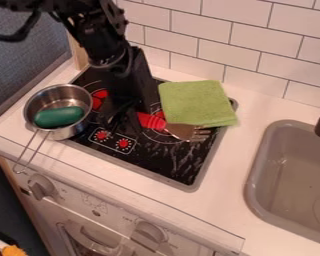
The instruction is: Move the orange fork to the bottom right corner of the burner
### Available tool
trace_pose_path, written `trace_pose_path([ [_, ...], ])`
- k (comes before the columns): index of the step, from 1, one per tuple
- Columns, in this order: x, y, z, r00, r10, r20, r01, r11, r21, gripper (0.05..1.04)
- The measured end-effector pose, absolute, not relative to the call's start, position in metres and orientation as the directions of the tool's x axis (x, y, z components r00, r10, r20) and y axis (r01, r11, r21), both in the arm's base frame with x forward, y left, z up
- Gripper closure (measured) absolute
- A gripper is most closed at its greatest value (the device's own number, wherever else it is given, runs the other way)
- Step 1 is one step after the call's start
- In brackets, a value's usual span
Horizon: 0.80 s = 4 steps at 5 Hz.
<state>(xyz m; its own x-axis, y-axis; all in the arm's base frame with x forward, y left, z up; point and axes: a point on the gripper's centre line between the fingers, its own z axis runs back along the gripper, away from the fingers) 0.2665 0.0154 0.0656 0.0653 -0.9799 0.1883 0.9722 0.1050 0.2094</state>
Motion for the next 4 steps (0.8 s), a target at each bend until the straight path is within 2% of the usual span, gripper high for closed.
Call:
trace_pose_path([
  [3, 0.272, -0.014, 0.009, 0.021, -0.985, 0.173, 0.992, 0.043, 0.121, 0.681],
  [4, 0.278, -0.016, 0.008, 0.036, -0.988, 0.153, 0.988, 0.059, 0.144, 0.612],
])
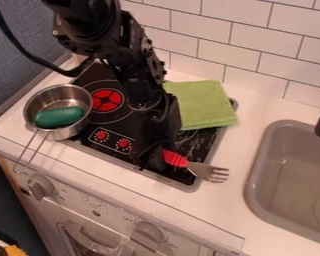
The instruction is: Move the orange fork to the bottom right corner of the burner
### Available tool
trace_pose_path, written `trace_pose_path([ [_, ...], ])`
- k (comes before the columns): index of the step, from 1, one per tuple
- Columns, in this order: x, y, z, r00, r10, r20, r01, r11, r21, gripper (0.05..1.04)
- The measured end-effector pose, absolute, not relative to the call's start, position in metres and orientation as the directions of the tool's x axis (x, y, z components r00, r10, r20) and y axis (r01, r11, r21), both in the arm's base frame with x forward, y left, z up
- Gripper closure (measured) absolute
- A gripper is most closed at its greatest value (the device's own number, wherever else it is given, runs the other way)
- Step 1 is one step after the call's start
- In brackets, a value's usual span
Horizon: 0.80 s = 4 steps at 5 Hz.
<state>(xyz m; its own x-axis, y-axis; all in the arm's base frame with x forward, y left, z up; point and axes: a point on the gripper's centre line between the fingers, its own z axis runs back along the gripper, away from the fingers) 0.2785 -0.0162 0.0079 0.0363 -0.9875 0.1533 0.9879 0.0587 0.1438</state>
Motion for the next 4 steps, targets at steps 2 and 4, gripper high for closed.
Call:
trace_pose_path([
  [2, 0.281, -0.01, 0.01, 0.124, -0.987, 0.105, 0.973, 0.142, 0.182, 0.095],
  [4, 0.276, -0.015, 0.027, 0.098, -0.983, 0.153, 0.977, 0.124, 0.173, 0.083],
])
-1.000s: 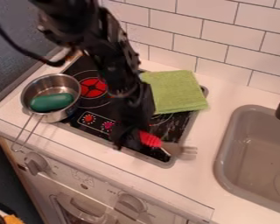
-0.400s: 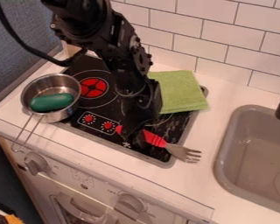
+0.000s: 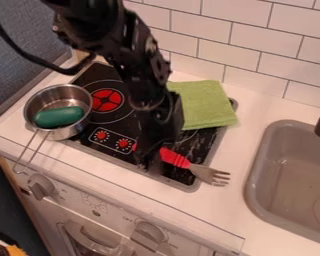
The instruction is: Move the orange fork to the bottom right corner of the burner
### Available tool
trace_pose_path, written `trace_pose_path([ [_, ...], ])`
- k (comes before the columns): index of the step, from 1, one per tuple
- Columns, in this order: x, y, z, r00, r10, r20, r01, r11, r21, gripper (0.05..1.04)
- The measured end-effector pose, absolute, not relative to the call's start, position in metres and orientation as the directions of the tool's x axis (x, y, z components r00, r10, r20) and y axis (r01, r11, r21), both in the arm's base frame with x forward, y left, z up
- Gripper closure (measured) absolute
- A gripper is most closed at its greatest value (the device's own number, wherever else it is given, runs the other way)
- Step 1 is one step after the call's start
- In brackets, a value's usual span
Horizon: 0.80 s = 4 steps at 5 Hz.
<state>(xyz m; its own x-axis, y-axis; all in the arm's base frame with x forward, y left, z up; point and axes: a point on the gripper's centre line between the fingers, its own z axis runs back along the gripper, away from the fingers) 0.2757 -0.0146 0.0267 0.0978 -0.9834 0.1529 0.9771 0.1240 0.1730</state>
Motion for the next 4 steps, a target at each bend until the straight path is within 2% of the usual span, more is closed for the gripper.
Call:
trace_pose_path([
  [3, 0.293, -0.017, 0.099, 0.07, -0.979, 0.189, 0.963, 0.116, 0.243, 0.083],
  [4, 0.293, -0.017, 0.099, 0.07, -0.979, 0.189, 0.963, 0.116, 0.243, 0.083],
])
